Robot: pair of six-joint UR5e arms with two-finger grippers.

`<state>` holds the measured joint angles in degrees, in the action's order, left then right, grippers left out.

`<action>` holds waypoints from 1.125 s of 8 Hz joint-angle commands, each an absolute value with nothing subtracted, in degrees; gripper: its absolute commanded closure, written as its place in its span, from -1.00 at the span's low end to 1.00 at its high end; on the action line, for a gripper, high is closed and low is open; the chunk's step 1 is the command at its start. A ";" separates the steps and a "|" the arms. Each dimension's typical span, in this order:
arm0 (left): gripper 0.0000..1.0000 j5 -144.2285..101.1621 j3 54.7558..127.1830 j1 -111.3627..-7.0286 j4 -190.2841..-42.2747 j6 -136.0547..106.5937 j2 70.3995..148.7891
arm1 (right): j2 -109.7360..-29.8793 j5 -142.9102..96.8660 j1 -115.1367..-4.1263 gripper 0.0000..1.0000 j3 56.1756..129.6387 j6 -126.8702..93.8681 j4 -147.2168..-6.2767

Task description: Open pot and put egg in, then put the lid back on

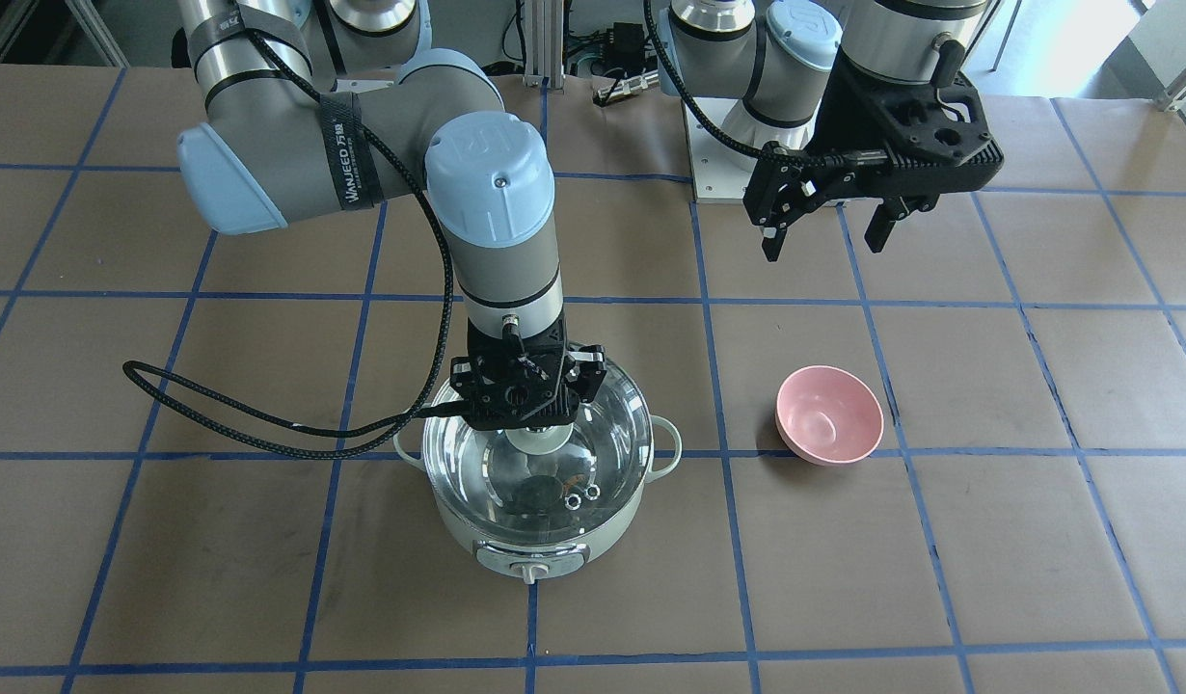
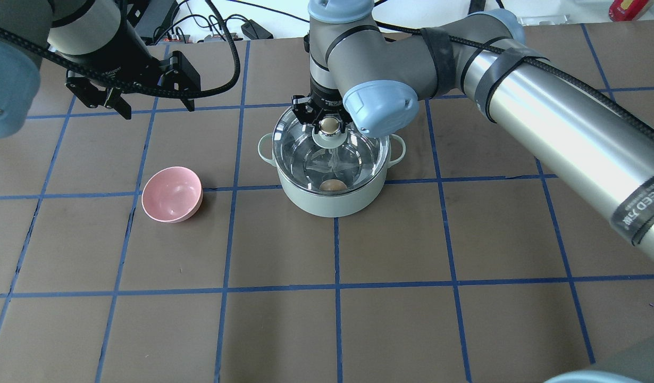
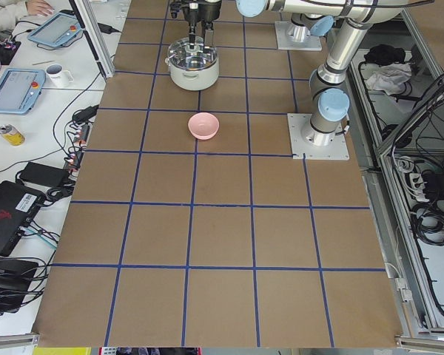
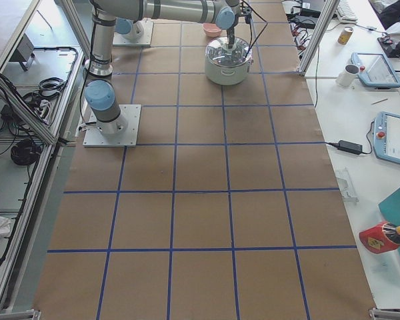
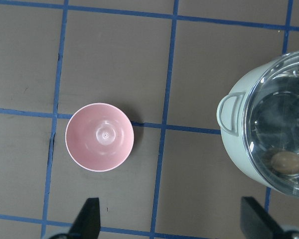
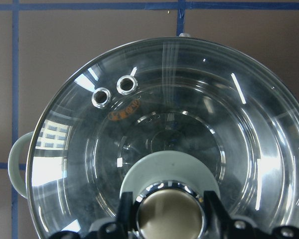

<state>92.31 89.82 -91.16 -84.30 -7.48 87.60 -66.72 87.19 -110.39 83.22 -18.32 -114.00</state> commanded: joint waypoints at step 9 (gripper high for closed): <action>-1.00 94.93 90.70 -91.14 -83.85 -7.64 87.80 | -77.59 87.63 -98.92 -1.00 83.06 -12.50 -103.37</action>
<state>95.40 90.70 -91.14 -83.99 -7.47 87.72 -74.74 87.90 -105.35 82.97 -15.16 -105.08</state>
